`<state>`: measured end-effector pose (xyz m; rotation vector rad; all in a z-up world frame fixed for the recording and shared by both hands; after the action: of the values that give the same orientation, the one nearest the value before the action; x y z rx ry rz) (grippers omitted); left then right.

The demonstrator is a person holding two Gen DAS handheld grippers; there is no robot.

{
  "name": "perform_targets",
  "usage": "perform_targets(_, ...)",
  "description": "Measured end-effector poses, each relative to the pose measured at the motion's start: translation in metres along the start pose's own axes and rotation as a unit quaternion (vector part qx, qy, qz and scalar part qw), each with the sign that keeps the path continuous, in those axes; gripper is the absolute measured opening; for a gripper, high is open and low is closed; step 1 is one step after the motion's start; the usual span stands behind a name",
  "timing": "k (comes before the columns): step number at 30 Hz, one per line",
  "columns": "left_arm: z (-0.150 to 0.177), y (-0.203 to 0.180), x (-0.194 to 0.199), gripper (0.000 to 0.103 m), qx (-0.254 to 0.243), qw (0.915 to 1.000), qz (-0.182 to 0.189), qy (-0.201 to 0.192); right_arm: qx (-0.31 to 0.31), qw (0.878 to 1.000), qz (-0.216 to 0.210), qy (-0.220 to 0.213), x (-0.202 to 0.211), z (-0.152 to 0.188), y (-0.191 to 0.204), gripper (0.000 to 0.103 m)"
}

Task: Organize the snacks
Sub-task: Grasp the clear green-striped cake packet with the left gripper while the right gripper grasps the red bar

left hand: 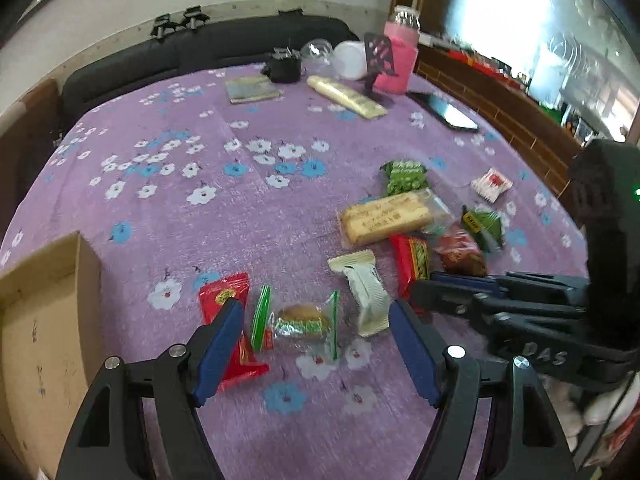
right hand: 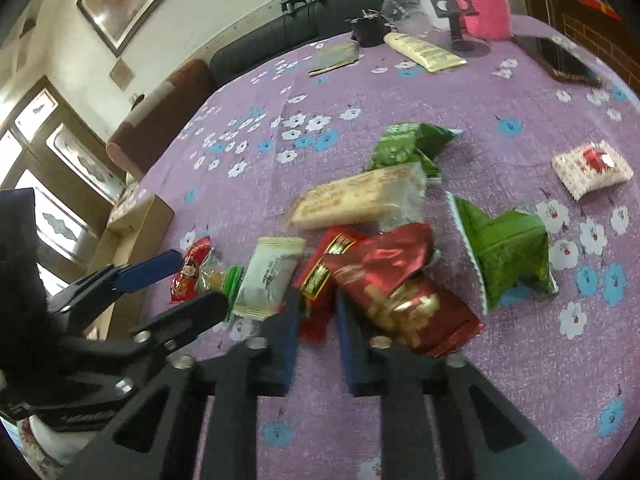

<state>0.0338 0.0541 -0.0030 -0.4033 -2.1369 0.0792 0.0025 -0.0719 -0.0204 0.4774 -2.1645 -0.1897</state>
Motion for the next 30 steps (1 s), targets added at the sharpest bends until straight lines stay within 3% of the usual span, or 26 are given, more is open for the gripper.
perform_targets(2, -0.001, -0.002, -0.006, 0.078, -0.019, 0.9998, -0.008, 0.003, -0.010, 1.000, -0.010, -0.003, 0.001, 0.000, -0.004, 0.008)
perform_targets(3, 0.001, -0.005, -0.007, 0.069, -0.027, 0.9995, -0.011, 0.007, -0.012, 1.000, -0.011, -0.004, 0.001, 0.000, -0.005, 0.008)
perform_targets(4, 0.004, -0.007, -0.010, 0.051, -0.035, 0.9991, -0.010, 0.022, -0.010, 1.000, -0.009, -0.006, 0.002, 0.001, -0.006, 0.008)
perform_targets(6, 0.009, -0.011, -0.014, 0.041, -0.040, 0.9985, 0.001, 0.039, -0.008, 1.000, -0.011, -0.005, 0.002, 0.001, -0.007, 0.008)
perform_targets(11, 0.022, -0.012, -0.006, 0.041, -0.048, 0.9981, 0.004, 0.040, -0.020, 1.000, -0.019, -0.010, 0.003, 0.003, -0.012, 0.010)
perform_targets(19, 0.030, -0.012, 0.005, 0.041, -0.039, 0.9987, 0.003, 0.031, -0.018, 0.999, -0.020, -0.023, 0.005, 0.002, -0.009, 0.026)
perform_targets(22, 0.025, -0.017, -0.002, 0.054, -0.041, 0.9987, 0.001, 0.030, -0.016, 0.999, -0.021, -0.025, 0.004, 0.001, -0.008, 0.028)
perform_targets(24, 0.025, -0.021, -0.007, 0.056, -0.047, 0.9985, -0.001, 0.029, -0.014, 0.999, -0.023, -0.027, 0.004, 0.001, -0.008, 0.030)
perform_targets(26, 0.025, -0.025, -0.012, 0.056, -0.052, 0.9983, -0.010, 0.024, -0.011, 0.999, -0.023, -0.031, 0.003, 0.000, -0.007, 0.032)
perform_targets(28, 0.025, -0.026, -0.011, 0.047, -0.050, 0.9985, -0.013, 0.019, -0.007, 0.999, -0.020, -0.035, 0.002, -0.002, -0.006, 0.035)
perform_targets(30, 0.027, -0.025, -0.008, 0.044, -0.041, 0.9990, -0.006, 0.017, -0.005, 0.999, -0.021, -0.039, 0.002, -0.002, -0.005, 0.037)
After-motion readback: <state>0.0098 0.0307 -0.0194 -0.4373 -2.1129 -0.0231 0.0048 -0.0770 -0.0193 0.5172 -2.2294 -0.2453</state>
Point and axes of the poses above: each gripper's, at about its wrist camera, not at the fingertips, and x roughly against the way its jaws point, y to its left, z to its underside, the point moved 3 cm from there along -x, roughly the way its jaws point, and after that the axes turned 12 degrees about x, right-handed, at the moved point
